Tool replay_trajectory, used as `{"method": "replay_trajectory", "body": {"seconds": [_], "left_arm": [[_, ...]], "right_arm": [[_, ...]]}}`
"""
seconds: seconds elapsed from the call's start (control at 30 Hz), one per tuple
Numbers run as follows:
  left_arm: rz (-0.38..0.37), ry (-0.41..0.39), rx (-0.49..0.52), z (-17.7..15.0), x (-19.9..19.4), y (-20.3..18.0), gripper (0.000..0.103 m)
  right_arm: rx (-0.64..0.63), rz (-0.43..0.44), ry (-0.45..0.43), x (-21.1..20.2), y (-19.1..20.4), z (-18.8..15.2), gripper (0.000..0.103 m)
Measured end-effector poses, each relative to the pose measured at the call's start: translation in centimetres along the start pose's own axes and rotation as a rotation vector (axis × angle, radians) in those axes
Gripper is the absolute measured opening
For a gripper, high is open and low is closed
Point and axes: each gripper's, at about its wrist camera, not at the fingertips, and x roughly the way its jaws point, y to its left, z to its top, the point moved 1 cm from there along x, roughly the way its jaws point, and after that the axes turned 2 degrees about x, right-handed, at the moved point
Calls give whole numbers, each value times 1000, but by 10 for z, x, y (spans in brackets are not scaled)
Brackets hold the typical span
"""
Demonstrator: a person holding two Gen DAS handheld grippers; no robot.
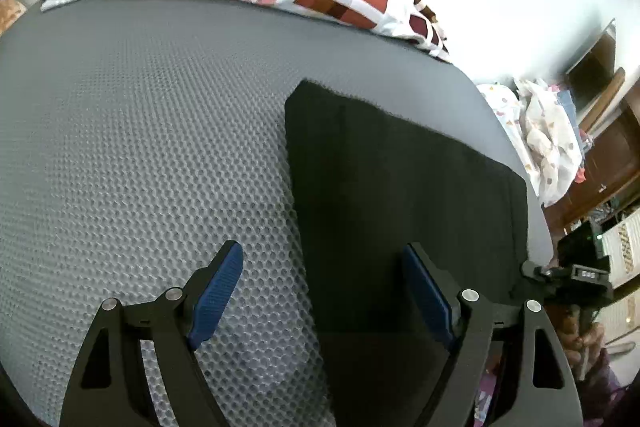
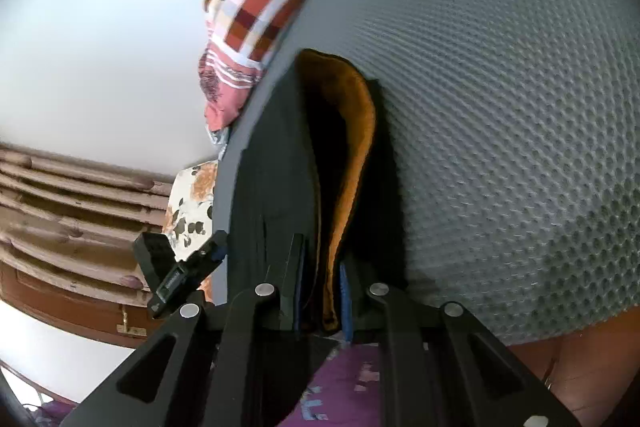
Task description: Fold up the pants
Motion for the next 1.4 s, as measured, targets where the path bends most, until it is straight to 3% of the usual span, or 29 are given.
{"method": "replay_trajectory", "body": {"seconds": [0.2,0.3,0.43,0.6,0.77,0.93,1.03,1.2,1.4], "left_arm": [[-3,16,19,-6,6,-5,82],[-2,27,51,-2,3,-6,82],[-67,70,38,-1,2,3,82],[-180,143,36,-4,11,5,82],[-240,174,50,-1,19,-1,82],[-297,191,23,10,28,0,82],[-280,189,63,13,32,-7,82],[-182,149,174,10,35,-25,80],[-107,145,211,10,41,-34,78]], "right_arm": [[-16,23,-12,-1,7,-1,15],[-67,-41,-2,4,10,-2,15],[-28,-13,1,7,-3,-2,14],[-87,-36,-16,0,11,-2,26],[-141,-83,-24,1,23,3,39],[-158,-94,-15,11,26,18,45],[-169,-75,3,20,27,27,46],[-194,-31,61,34,29,39,46],[-177,5,137,33,21,46,43]]}}
